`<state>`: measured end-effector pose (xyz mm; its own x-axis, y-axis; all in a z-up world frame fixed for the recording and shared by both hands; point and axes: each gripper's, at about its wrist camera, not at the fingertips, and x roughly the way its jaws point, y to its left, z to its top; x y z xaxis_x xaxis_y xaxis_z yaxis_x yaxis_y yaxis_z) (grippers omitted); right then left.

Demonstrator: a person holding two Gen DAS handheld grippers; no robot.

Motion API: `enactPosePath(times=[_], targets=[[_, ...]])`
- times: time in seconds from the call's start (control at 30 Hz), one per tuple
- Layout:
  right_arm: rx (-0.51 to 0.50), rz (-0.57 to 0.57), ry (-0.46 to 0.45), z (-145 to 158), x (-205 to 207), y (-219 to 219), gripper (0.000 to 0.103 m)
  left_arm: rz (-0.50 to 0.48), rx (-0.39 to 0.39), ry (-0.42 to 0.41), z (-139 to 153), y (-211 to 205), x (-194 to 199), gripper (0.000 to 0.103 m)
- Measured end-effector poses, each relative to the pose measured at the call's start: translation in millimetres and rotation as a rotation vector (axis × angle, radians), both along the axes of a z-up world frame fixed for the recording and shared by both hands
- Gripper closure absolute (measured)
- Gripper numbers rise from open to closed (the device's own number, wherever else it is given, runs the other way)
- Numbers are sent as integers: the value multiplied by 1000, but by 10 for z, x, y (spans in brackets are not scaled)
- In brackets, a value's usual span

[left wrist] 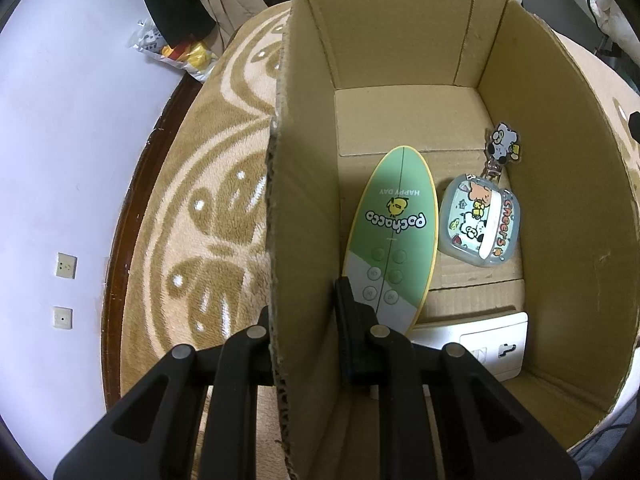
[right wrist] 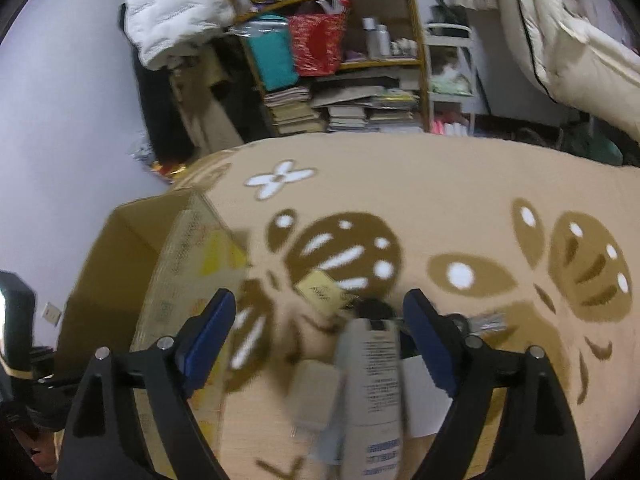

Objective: Organize rigid objects
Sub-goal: 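Carry the green pouch into the box and release it with the right gripper, then grasp the black key fob with the right gripper and lift it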

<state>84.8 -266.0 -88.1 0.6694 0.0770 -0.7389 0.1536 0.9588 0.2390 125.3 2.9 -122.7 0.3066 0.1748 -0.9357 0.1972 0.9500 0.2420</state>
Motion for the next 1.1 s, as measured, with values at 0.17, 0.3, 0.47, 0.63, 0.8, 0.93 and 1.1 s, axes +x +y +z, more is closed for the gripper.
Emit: enactPosePath(times=[0.17, 0.3, 0.47, 0.63, 0.8, 0.93, 1.1], targets=[[16, -58, 30, -168, 15, -265, 8, -4, 8, -2, -1, -13, -3, 85], [29, -85, 63, -301, 14, -376, 8, -7, 13, -2, 4, -25, -5, 85], [4, -96, 82, -397, 45, -444, 8, -7, 12, -3, 4, -27, -5, 85], [11, -157, 127, -529, 64, -621, 8, -7, 14, -2, 5, -28, -5, 85], [22, -197, 188, -674, 59, -765, 8, -8, 16, -2, 6, -34, -2, 85], [60, -194, 235, -761, 119, -885, 8, -8, 14, -1, 13, -33, -2, 85], [92, -170, 240, -752, 172, -957, 8, -14, 25, -3, 10, -47, -6, 85]])
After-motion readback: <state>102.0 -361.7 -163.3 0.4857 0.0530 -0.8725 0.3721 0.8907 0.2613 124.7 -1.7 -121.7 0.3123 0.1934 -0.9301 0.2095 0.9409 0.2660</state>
